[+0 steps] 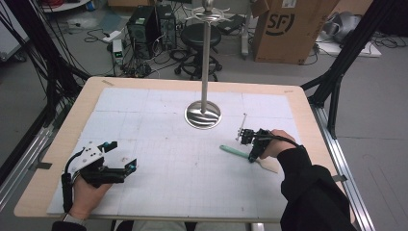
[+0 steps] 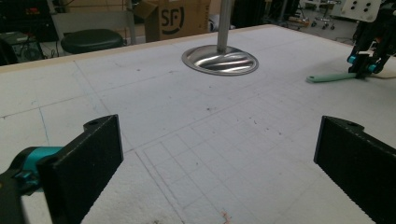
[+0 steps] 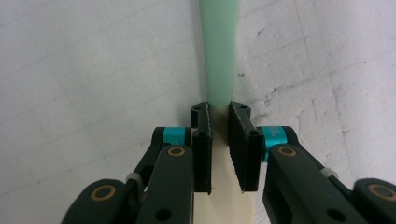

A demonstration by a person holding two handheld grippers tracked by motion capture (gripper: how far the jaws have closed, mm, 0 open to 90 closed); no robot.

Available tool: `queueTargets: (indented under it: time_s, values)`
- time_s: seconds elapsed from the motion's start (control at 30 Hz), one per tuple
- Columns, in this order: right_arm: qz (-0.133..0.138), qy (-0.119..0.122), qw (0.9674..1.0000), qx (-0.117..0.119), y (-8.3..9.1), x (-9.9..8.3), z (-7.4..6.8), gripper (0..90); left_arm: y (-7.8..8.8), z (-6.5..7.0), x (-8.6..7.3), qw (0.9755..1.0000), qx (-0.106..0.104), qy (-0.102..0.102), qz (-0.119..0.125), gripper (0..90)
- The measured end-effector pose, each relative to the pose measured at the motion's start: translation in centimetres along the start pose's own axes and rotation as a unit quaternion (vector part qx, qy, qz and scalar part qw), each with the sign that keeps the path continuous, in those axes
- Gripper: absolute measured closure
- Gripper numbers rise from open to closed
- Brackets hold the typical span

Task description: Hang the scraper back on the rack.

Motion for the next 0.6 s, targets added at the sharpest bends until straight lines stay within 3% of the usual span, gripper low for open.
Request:
queueTargets:
  time_s: [0.23, 0.4, 0.43, 0.6]
  values:
    - [0.01, 0.003, 0.9999, 0.008, 0.1, -0.2, 0.0, 80.6, -0.1, 0.0, 0.0, 1.0, 0.001, -0.001, -0.003, 1.8]
    - [0.05, -0.016, 0.9986, 0.007, 1.4, -0.6, 0.2, 80.5, -0.2, 0.0, 0.1, 1.0, 0.007, -0.004, -0.001, 1.9]
    - [0.074, -0.026, 0.9969, 0.007, 2.0, -0.8, 0.3, 80.6, -0.2, 0.0, 0.1, 1.0, 0.008, -0.003, 0.0, 1.8]
    - [0.108, -0.035, 0.9935, -0.003, 3.2, -1.3, 0.3, 80.5, -0.2, -0.1, 0.2, 1.0, 0.009, -0.002, 0.001, 1.9]
Point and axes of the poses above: each handheld gripper's, and its own axes: y roughly backward along the jaws, x roughly out of its top, z roughly to its right, the point moved 5 cm from there along -y, roughly forward along the jaws, and after that the axes turned 11 degrees about -y, right-handed, at the moved point
